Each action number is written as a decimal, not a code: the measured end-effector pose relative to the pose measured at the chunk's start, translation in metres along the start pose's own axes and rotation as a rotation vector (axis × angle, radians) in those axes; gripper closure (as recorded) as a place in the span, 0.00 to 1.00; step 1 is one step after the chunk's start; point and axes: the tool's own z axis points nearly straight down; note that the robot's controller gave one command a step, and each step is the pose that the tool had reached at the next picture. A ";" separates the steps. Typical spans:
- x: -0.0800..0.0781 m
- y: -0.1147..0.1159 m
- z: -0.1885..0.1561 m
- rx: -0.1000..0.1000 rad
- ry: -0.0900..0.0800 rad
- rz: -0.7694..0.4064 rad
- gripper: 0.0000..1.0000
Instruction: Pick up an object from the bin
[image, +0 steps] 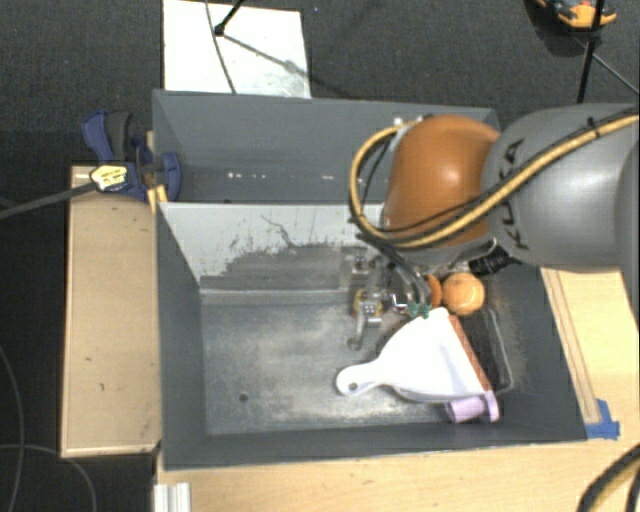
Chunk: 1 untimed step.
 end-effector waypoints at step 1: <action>-0.002 0.000 -0.005 -0.001 -0.008 0.002 0.00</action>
Offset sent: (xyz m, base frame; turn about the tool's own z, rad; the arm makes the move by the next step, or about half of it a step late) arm -0.0390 -0.0978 -0.0218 -0.1940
